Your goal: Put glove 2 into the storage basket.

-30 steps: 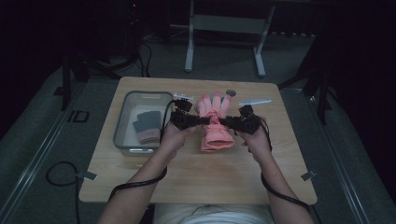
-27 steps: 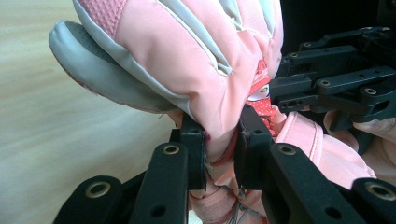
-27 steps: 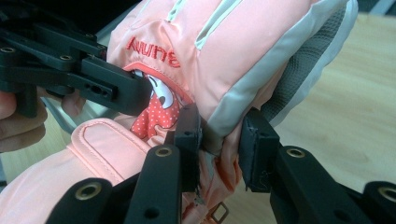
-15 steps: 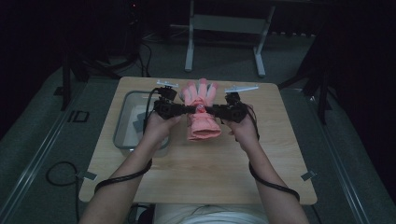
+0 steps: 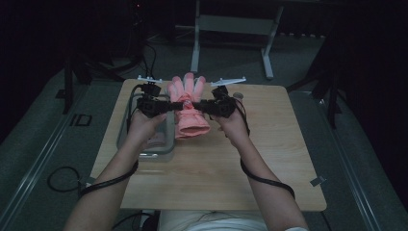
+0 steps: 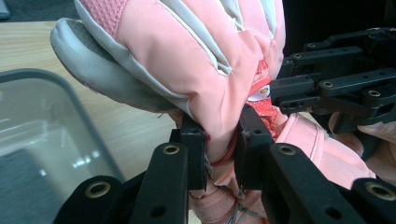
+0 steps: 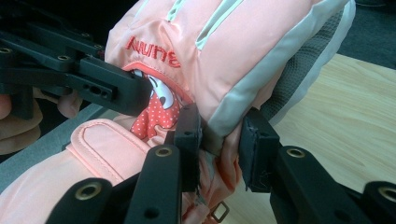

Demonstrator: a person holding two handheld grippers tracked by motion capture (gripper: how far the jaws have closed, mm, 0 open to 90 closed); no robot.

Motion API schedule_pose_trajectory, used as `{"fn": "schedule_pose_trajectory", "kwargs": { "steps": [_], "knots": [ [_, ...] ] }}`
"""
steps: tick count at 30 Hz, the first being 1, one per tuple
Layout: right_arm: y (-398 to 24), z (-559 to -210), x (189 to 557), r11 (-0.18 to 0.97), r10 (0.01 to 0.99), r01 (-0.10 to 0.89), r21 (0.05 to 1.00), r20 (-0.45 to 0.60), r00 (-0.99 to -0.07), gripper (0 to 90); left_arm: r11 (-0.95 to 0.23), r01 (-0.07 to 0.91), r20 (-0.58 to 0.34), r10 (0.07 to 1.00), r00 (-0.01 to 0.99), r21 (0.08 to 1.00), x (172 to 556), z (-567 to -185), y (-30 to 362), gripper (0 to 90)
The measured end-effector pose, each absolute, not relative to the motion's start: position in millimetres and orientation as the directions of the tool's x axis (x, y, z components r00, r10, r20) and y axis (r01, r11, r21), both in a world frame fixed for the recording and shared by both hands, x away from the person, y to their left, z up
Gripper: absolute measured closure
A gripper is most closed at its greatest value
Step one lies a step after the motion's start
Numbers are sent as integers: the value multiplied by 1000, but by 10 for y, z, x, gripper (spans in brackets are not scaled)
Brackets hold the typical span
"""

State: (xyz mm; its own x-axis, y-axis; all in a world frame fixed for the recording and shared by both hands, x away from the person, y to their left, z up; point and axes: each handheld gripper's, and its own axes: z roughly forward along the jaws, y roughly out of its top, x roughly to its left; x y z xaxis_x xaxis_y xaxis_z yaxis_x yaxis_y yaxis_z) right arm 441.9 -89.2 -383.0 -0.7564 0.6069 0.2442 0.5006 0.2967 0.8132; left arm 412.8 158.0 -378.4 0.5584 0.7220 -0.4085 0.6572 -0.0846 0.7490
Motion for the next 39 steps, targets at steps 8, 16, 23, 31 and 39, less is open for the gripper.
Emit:
{"fn": "schedule_pose_trajectory", "kwargs": {
  "steps": [8, 16, 23, 31, 39],
  "knots": [
    [-567, -3825, 4457, 314, 577, 492, 812, 248, -778, 713, -62, 663, -401, 754, 521, 746, 4055, -3767, 1866, 761],
    [-294, -3844, 4463, 331, 544, 485, 809, 256, -799, 713, -40, 669, -398, 777, 488, 742, 3969, -3770, 2088, 761],
    [52, -3928, 4530, 367, 522, 481, 797, 252, -815, 713, 20, 687, -422, 802, 422, 726, 3934, -3916, 2415, 760],
    [261, -4129, 4648, 409, 517, 504, 761, 262, -815, 713, 63, 719, -465, 801, 377, 692, 4004, -4177, 2573, 761],
    [339, -4421, 4756, 443, 541, 547, 710, 274, -795, 713, 78, 760, -501, 794, 344, 645, 4117, -4514, 2596, 760]
  ]
}}
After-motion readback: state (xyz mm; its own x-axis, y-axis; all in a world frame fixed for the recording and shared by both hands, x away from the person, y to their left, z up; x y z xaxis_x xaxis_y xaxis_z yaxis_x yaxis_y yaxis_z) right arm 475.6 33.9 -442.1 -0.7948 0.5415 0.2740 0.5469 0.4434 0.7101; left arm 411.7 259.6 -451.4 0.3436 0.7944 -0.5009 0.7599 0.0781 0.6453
